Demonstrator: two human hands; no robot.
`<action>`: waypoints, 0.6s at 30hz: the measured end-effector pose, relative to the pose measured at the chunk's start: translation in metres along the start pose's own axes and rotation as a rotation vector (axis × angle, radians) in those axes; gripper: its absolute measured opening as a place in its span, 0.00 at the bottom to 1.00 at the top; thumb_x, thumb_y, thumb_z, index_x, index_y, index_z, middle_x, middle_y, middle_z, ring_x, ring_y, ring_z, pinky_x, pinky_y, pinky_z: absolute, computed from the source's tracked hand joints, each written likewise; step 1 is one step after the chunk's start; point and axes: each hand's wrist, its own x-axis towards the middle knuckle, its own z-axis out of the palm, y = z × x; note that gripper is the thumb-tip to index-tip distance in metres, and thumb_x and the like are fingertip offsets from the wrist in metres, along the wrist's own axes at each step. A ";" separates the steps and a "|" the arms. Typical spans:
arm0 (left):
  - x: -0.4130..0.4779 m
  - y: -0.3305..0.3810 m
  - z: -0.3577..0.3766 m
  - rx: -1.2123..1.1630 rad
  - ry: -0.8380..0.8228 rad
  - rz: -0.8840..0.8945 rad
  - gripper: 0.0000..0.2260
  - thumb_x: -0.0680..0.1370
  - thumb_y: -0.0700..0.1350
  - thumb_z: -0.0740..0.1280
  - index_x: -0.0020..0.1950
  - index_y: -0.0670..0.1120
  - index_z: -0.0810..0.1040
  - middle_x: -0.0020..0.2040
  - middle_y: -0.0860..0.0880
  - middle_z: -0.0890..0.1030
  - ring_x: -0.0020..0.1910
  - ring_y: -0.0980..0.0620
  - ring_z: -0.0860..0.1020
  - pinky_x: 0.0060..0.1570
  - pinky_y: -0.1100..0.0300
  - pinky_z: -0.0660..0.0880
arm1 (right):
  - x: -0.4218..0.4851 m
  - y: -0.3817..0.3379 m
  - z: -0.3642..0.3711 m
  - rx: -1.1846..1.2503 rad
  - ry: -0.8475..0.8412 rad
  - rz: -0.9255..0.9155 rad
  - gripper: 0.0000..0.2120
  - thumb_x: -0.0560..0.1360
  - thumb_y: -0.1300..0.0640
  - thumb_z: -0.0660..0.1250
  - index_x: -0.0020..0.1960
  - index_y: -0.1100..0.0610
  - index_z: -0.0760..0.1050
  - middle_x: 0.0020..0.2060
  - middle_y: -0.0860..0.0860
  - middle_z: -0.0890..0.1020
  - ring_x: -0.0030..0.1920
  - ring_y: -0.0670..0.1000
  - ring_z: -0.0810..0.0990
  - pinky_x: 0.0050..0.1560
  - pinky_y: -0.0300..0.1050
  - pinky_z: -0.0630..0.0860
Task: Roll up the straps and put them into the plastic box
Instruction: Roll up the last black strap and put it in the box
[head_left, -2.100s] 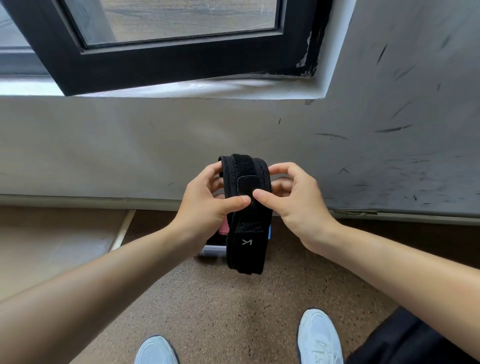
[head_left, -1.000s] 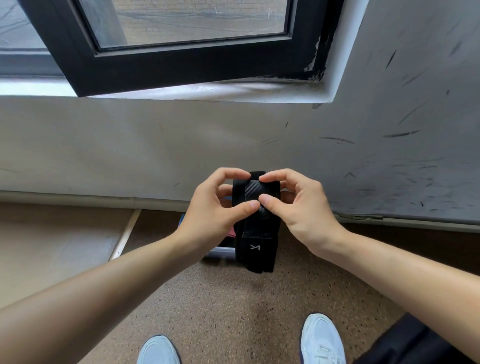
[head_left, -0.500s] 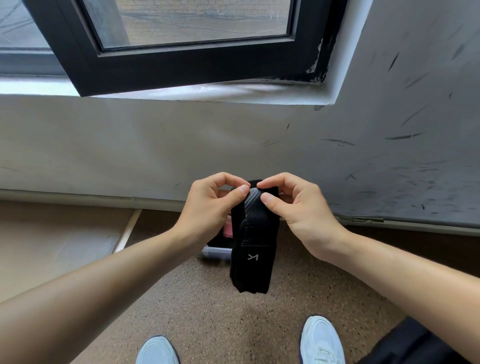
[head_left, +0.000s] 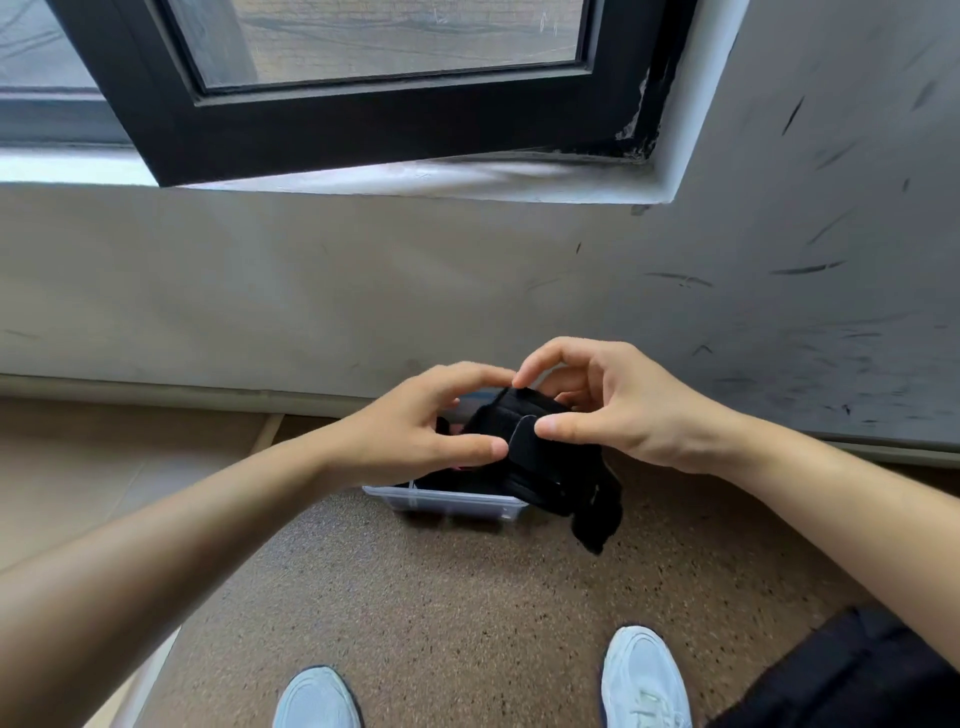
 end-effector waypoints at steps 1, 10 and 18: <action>0.000 -0.001 0.001 -0.052 -0.023 -0.022 0.21 0.75 0.50 0.75 0.68 0.51 0.77 0.64 0.53 0.81 0.66 0.55 0.78 0.64 0.64 0.75 | 0.000 0.001 -0.001 -0.017 -0.001 -0.002 0.13 0.76 0.69 0.73 0.57 0.58 0.78 0.48 0.59 0.86 0.46 0.49 0.82 0.53 0.42 0.77; -0.015 -0.019 -0.019 -0.114 -0.121 -0.198 0.08 0.77 0.45 0.74 0.52 0.44 0.82 0.46 0.49 0.86 0.46 0.53 0.83 0.50 0.56 0.79 | -0.008 -0.001 -0.032 -0.204 0.076 0.108 0.09 0.75 0.69 0.74 0.51 0.57 0.83 0.44 0.54 0.87 0.46 0.48 0.85 0.51 0.38 0.79; -0.012 0.004 -0.006 -0.574 -0.034 -0.193 0.05 0.75 0.40 0.74 0.48 0.42 0.83 0.45 0.42 0.84 0.44 0.48 0.82 0.46 0.60 0.81 | -0.012 0.001 -0.029 -0.333 -0.077 0.242 0.09 0.74 0.53 0.77 0.53 0.49 0.83 0.49 0.44 0.86 0.52 0.45 0.85 0.59 0.49 0.82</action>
